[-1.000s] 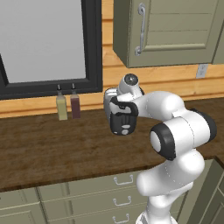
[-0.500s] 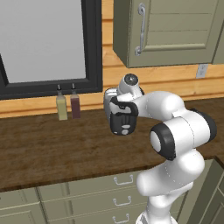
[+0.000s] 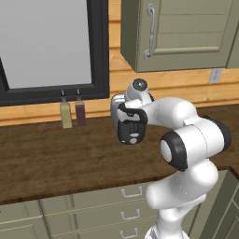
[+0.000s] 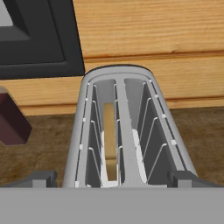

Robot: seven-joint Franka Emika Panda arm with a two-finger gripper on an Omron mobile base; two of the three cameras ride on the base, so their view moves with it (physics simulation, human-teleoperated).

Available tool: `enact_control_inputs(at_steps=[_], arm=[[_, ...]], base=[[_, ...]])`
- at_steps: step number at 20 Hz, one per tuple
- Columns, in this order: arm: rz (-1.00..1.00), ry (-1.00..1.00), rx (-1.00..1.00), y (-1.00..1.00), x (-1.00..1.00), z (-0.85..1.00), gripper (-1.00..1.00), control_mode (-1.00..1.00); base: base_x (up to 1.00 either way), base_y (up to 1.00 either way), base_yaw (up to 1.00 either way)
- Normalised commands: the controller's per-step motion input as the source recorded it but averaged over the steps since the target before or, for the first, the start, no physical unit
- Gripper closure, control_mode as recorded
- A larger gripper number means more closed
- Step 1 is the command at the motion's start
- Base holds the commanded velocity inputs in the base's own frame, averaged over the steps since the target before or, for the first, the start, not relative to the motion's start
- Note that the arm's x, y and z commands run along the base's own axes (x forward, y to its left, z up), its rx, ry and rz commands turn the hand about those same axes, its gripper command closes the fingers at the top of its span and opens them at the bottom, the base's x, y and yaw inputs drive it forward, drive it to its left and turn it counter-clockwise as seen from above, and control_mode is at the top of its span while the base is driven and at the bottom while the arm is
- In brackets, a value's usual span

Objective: Start the toaster. Once the lever pops up, take the bread to the plate on the dining counter.

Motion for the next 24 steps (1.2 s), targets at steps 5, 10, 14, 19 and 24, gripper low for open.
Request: enact_control_inputs(at_steps=[5, 10, 14, 19, 24], arm=[[0.00, 0.00, 0.00, 0.00, 0.00, 0.00, -1.00, -1.00], [0.00, 0.00, 0.00, 0.00, 0.00, 0.00, -1.00, -1.00], [0.00, 0.00, 0.00, 0.00, 0.00, 0.00, -1.00, -1.00], [0.00, 0.00, 0.00, 0.00, 0.00, 0.00, -1.00, -1.00], [0.00, 0.00, 0.00, 0.00, 0.00, 0.00, -1.00, -1.00]], base=[[0.00, 0.00, 0.00], [0.00, 0.00, 0.00], [0.00, 0.00, 0.00], [0.00, 0.00, 0.00], [0.00, 0.00, 0.00]])
